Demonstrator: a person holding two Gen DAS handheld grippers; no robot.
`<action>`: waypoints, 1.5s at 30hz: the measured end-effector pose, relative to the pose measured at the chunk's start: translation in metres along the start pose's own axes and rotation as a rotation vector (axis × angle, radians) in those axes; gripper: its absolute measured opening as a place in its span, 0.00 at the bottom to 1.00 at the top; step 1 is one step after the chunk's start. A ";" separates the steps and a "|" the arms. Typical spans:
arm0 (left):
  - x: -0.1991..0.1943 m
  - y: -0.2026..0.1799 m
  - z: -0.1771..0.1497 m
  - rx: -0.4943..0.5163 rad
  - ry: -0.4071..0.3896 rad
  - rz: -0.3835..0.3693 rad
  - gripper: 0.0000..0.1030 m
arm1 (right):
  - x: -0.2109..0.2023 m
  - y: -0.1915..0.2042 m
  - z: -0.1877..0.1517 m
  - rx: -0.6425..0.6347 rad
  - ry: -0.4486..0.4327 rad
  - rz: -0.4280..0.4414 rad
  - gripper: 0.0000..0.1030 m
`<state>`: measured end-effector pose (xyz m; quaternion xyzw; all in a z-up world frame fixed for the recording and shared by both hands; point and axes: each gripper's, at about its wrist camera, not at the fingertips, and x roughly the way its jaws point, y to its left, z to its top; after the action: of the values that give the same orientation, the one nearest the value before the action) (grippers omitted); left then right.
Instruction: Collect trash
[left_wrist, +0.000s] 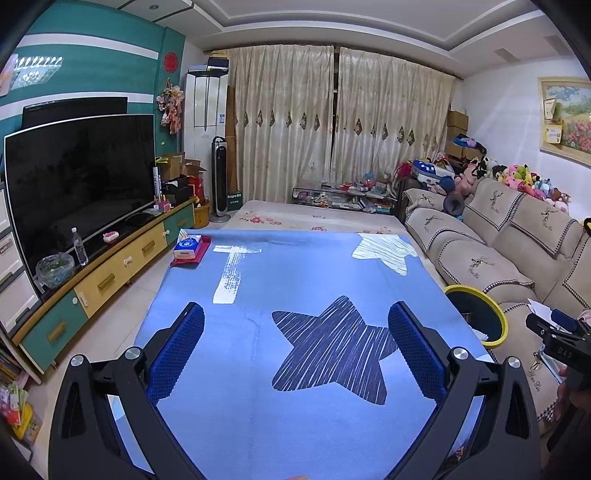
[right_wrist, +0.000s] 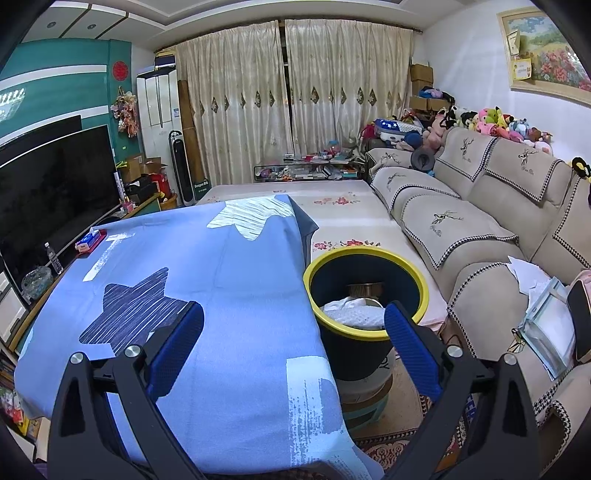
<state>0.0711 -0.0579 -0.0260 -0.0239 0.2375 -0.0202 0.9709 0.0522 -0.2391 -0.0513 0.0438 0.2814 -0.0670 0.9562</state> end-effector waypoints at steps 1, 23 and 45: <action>0.000 0.001 0.000 0.000 0.001 0.001 0.95 | 0.000 0.000 0.000 0.000 0.000 0.001 0.91; 0.009 -0.003 -0.004 0.011 0.012 -0.006 0.95 | 0.004 -0.001 -0.003 0.005 0.007 0.003 0.91; 0.010 -0.005 -0.001 0.007 0.028 -0.040 0.95 | 0.009 0.002 -0.008 0.004 0.017 0.005 0.91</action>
<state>0.0794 -0.0634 -0.0317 -0.0249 0.2506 -0.0405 0.9669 0.0563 -0.2375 -0.0629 0.0471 0.2890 -0.0649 0.9540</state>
